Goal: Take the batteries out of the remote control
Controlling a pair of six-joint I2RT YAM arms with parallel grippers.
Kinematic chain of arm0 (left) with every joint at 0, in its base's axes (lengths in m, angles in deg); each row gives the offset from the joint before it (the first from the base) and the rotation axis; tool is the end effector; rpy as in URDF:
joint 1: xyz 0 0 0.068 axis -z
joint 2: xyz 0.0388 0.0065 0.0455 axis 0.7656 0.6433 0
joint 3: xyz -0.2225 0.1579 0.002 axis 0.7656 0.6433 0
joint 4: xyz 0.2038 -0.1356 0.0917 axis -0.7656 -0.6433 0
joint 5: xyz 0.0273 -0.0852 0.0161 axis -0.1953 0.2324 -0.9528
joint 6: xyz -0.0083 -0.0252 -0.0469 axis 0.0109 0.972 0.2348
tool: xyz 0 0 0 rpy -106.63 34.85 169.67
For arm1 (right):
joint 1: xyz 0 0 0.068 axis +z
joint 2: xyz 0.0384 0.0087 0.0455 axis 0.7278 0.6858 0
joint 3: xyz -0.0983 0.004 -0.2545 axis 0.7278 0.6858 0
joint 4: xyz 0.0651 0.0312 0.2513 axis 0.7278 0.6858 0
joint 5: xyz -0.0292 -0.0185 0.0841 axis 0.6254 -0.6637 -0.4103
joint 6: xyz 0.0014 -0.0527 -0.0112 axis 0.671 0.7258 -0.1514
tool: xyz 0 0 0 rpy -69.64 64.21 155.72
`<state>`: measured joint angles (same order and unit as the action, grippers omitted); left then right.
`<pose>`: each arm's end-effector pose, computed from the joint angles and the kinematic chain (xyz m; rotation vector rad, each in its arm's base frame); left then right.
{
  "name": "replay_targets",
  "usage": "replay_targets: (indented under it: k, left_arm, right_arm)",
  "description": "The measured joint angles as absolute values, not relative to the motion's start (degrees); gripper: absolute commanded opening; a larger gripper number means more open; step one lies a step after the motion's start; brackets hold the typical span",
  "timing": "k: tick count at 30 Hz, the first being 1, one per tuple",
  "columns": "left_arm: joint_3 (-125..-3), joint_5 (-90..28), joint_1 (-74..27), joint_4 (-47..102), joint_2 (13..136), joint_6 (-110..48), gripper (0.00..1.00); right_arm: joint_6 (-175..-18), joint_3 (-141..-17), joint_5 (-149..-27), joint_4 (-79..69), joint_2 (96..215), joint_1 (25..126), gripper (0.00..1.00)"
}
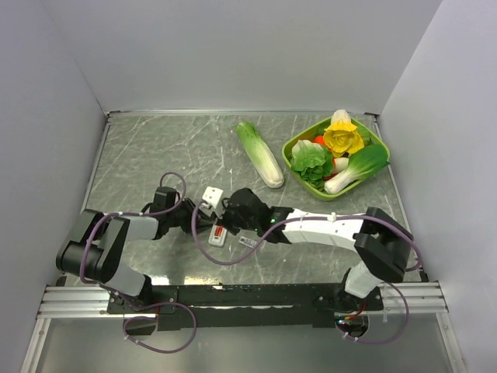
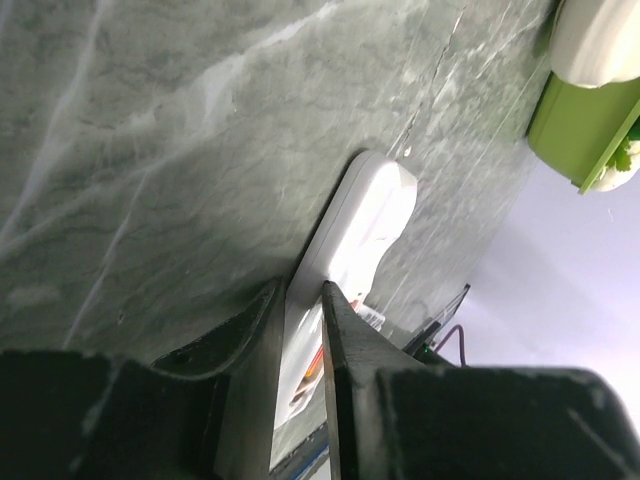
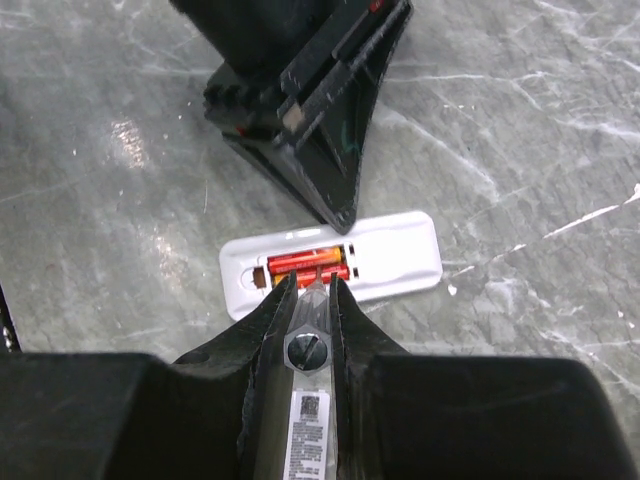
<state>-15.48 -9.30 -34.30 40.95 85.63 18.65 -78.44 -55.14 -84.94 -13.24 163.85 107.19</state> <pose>0.2259 -0.0818 0.1106 -0.7565 2.5159 -1.1906 0.1665 0.2998 0.2219 -1.2979 1.7067 0.5937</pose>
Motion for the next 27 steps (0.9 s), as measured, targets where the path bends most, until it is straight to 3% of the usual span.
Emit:
replay_targets:
  k: [15, 27]
  left_arm:
    - [-14.3, -13.6, -32.5, 41.6, 83.8, 20.1, 0.24]
    - [-14.4, -13.7, -32.1, 41.8, 84.0, 20.1, 0.21]
  right_arm:
    - [-79.5, -65.5, -74.5, -6.5, 171.5, 112.5, 0.00]
    - [-88.6, -45.7, -74.2, -30.0, 163.0, 110.4, 0.00]
